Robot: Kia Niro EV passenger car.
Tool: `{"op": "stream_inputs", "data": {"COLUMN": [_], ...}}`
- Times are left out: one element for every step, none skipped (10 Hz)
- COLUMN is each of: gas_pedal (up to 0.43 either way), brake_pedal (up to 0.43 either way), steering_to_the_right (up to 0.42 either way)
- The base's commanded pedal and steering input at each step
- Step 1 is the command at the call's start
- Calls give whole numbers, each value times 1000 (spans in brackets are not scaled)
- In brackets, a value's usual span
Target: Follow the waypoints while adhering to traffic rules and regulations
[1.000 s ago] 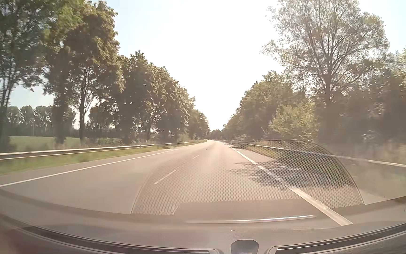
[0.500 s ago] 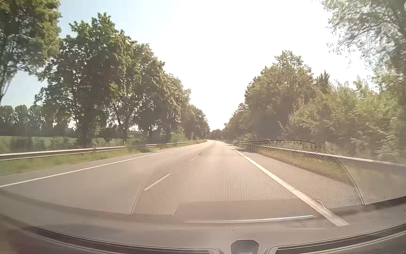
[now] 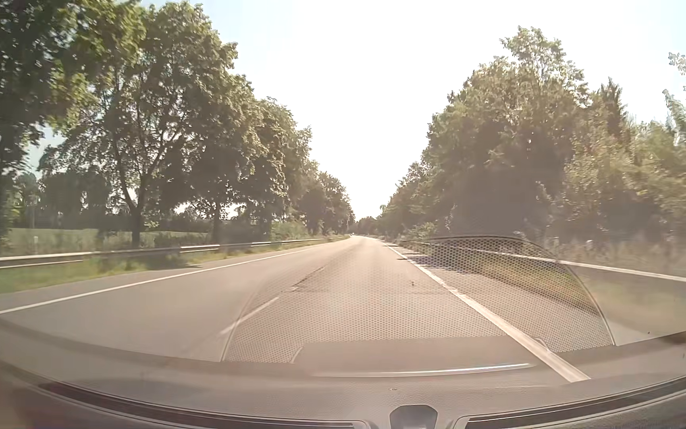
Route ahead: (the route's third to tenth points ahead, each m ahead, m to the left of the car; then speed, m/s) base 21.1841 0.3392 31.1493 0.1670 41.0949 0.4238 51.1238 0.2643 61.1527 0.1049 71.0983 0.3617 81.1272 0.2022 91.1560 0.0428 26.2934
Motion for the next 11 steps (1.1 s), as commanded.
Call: {"op": "stream_inputs", "data": {"gas_pedal": [299,299,299,287,287,287,287,287,287,280,150], "brake_pedal": [6,6,6,6,6,6,6,6,6,6,6], "steering_to_the_right": [3,3,3,3,3,4,3,4,4,4,4]}}
